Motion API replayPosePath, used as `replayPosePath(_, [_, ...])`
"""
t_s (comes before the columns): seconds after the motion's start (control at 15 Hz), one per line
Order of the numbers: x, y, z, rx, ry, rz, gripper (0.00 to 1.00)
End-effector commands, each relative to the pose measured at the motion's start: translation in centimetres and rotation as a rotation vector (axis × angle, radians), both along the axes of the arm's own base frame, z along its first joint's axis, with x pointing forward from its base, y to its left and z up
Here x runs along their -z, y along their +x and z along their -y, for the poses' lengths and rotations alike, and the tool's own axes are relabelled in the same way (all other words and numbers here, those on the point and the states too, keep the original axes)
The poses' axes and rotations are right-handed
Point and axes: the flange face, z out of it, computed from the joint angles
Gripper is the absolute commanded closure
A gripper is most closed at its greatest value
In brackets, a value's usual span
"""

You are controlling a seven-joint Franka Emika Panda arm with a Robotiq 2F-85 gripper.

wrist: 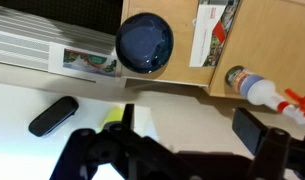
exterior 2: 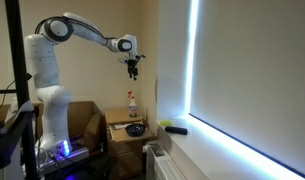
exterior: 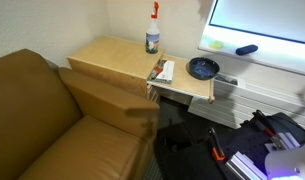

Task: Place the sponge in the bowl

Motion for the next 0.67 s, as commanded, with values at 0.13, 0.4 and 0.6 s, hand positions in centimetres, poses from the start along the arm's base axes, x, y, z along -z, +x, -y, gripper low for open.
replayPosePath(0.13, [4.7,4.9,13.4,0.321,-0.012,0.031,0.00])
replayPosePath(0.4, [10.4,6.3,20.6,0.549,-0.089,0.007,0.00])
replayPosePath(0.6, [11.5,5.7,20.3,0.535,-0.071,-0.027,0.00])
